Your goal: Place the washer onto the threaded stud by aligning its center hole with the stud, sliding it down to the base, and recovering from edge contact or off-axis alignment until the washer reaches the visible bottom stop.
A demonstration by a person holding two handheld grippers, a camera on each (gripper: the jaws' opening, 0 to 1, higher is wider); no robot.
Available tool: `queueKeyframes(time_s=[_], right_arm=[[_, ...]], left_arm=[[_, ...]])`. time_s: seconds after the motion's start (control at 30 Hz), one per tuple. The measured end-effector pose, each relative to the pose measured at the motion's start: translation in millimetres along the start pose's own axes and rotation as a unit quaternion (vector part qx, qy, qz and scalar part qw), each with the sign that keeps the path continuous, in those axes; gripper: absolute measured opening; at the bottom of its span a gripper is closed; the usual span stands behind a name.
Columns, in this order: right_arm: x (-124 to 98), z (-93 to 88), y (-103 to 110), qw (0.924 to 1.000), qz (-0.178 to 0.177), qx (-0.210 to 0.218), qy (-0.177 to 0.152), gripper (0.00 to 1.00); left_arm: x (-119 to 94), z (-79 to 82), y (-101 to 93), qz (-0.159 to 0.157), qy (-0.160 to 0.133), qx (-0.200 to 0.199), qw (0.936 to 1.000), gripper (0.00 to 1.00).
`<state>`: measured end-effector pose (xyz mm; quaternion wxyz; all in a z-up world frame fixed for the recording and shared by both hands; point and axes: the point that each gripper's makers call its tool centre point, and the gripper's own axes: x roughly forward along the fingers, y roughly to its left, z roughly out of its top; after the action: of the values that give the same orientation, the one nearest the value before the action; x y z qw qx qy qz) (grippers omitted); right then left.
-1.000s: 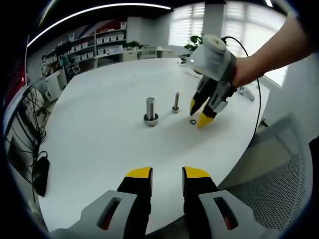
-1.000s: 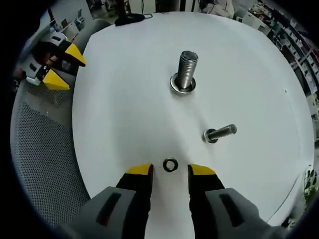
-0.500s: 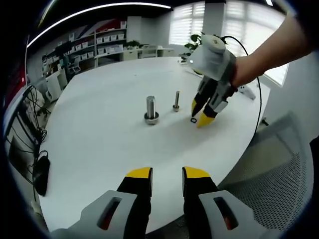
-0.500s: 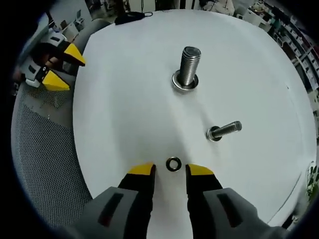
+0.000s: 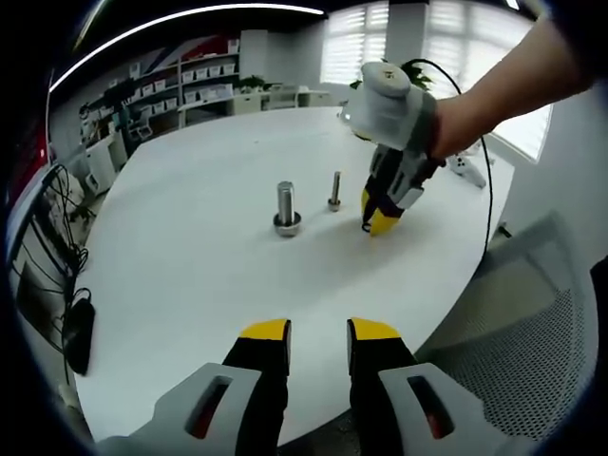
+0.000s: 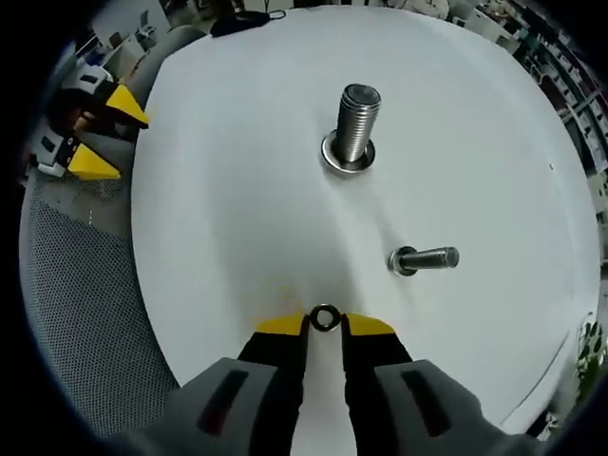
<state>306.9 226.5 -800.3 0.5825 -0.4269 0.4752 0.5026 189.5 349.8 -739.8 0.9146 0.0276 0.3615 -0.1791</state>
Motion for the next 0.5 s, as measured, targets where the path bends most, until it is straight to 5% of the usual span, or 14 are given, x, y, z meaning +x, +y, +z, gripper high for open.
queueKeyframes(time_s=[0.5], right_arm=[[3.1, 2.1, 0.7, 0.9976, -0.023, 0.007, 0.065, 0.15]], left_arm=[[1.5, -2.0, -1.8, -0.005, 0.006, 0.003, 1.0000, 0.21]])
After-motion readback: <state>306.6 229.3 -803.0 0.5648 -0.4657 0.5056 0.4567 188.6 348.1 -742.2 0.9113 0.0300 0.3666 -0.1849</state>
